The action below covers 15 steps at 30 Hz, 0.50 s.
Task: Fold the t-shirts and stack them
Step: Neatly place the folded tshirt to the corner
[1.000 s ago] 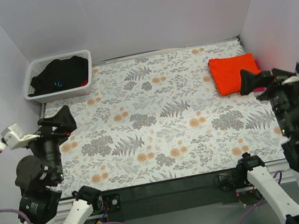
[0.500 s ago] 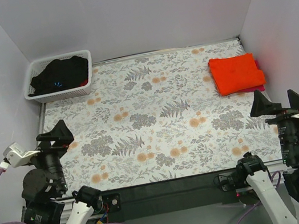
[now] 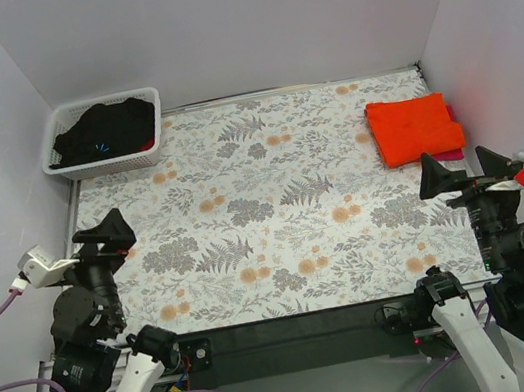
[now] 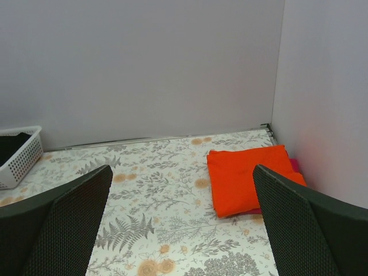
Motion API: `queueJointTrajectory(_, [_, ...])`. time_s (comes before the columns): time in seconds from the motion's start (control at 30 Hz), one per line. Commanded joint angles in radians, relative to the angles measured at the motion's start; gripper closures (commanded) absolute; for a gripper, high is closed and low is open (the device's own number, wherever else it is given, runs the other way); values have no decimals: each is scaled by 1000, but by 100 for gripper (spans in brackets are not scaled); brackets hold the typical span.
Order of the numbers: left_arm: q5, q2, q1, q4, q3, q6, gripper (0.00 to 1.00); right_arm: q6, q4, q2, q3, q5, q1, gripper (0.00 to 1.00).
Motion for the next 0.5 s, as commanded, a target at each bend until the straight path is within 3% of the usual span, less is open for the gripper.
queueJointTrajectory(0.0, [-27,10,1,19,-13,-23,6,-13,74,18,-2,-22,7,2])
queueJointTrajectory(0.47, [5,46,1,59,-41,-42,6,-10,94,35,-26,-42,6,2])
